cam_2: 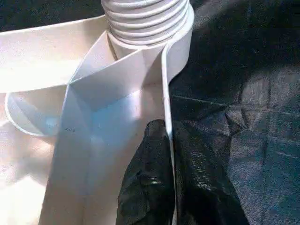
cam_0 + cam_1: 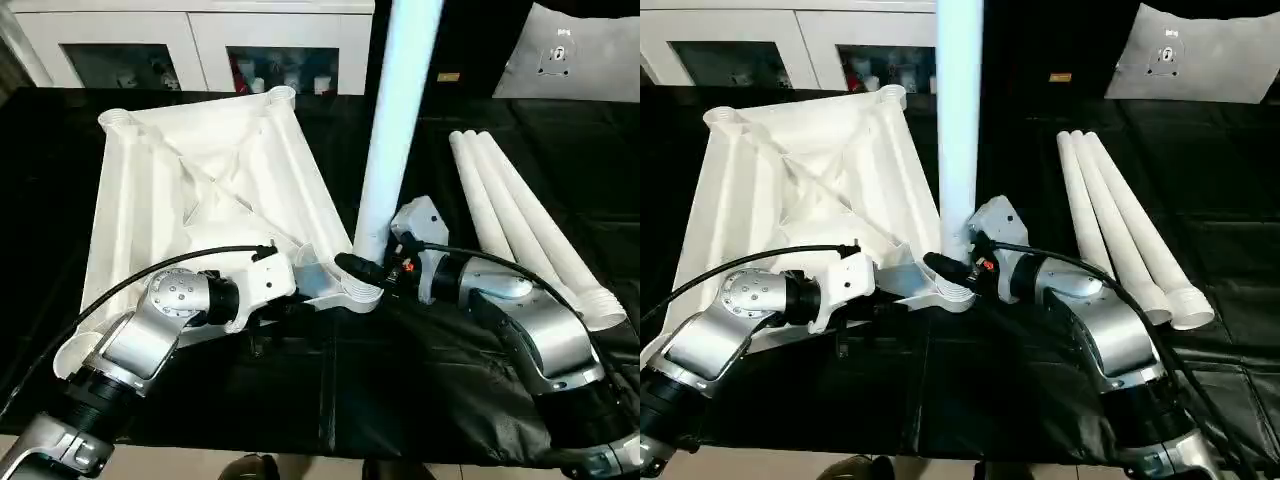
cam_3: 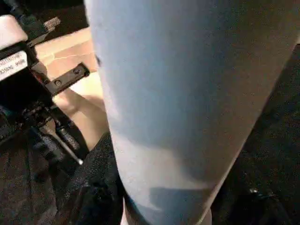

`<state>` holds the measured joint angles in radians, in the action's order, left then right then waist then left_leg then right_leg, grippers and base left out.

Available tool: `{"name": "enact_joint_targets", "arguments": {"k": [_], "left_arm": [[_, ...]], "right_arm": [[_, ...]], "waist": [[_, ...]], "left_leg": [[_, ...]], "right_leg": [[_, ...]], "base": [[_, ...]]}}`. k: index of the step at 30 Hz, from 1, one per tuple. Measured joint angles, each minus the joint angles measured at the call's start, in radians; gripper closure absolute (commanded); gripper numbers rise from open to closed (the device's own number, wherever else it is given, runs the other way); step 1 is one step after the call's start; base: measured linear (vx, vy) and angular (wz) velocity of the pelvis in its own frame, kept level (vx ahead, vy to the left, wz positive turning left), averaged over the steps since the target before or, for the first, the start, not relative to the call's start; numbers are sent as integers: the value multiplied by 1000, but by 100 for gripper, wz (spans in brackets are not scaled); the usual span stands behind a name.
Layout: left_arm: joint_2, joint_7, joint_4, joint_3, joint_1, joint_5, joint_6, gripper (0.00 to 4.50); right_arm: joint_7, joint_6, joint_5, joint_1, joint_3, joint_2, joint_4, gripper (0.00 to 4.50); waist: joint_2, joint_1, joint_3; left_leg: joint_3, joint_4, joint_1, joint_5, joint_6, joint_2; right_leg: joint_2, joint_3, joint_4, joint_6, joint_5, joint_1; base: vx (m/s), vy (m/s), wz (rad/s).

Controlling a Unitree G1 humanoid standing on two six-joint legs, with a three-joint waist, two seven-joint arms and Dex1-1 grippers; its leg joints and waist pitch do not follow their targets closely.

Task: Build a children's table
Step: Insert table leg to table base

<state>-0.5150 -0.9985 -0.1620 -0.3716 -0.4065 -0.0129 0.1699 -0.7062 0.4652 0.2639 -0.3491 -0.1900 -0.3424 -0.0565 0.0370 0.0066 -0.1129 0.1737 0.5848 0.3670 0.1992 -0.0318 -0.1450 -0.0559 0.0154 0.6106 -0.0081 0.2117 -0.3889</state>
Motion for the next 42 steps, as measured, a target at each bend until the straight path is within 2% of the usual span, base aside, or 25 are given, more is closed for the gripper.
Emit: {"name": "enact_joint_targets", "arguments": {"k": [7,14,18,21,24,29,33,37,39,42], "left_arm": [[15,-16,-22,3,-4,-5,-21,450],[3,-89,-57,5,-20,-33,-49,450],[-1,-139,-100,3,-54,-35,-71,450],[-1,-169,-124,2,-82,-35,-71,450],[-2,-186,-159,1,-114,-32,-76,450],[-17,-180,-170,13,-113,-29,-86,450],[-37,-154,-117,52,-63,-33,-53,450],[-60,-111,-5,100,14,-46,15,450],[-62,-57,105,131,84,-47,91,450],[-31,37,247,157,156,-33,215,450]], "right_arm": [[-2,-83,4,67,17,5,-3,260],[-115,-82,1,29,-18,-52,5,260],[-194,-80,1,-10,-38,-93,26,260],[-231,-79,-3,-37,-49,-104,40,260],[-237,-79,-6,-59,-50,-83,67,260],[-214,-79,-22,-63,-50,-59,71,260],[-145,-90,-26,-44,-49,-10,71,260],[-88,-119,-32,-24,-52,40,62,260],[-43,-131,-33,-5,-42,78,52,260],[38,-143,-44,-2,-30,114,54,260]], "waist": [[8,0,2],[12,7,1],[8,8,-1],[1,7,-6],[-5,2,-10],[-9,-2,-17],[-15,-12,-23],[-20,-22,-27],[-20,-30,-27],[-20,-40,-27]], "left_leg": [[0,-1,0,0,0,0],[0,-11,0,0,0,0],[1,-14,0,0,0,1],[1,-17,-1,0,0,0],[2,-19,-2,0,0,0],[3,-21,-5,0,0,0],[4,-30,-10,-1,-2,1],[3,-34,-7,-1,-2,1],[3,-35,-2,-3,-7,0],[4,-35,-1,-1,-11,0]], "right_leg": [[0,0,-1,2,1,0],[0,1,-3,3,6,-1],[0,1,-6,1,7,-1],[0,1,-10,1,7,0],[0,1,-13,0,6,1],[0,1,-16,-1,6,4],[0,0,-18,5,10,4],[0,1,-18,7,12,-6],[0,0,-19,7,11,-13],[0,0,-23,-1,6,-15]], "base": [[0,0,0],[0,0,0],[0,0,0],[0,0,0],[0,0,0],[0,0,0],[0,0,0],[0,0,0],[0,0,0],[0,0,0]]}}
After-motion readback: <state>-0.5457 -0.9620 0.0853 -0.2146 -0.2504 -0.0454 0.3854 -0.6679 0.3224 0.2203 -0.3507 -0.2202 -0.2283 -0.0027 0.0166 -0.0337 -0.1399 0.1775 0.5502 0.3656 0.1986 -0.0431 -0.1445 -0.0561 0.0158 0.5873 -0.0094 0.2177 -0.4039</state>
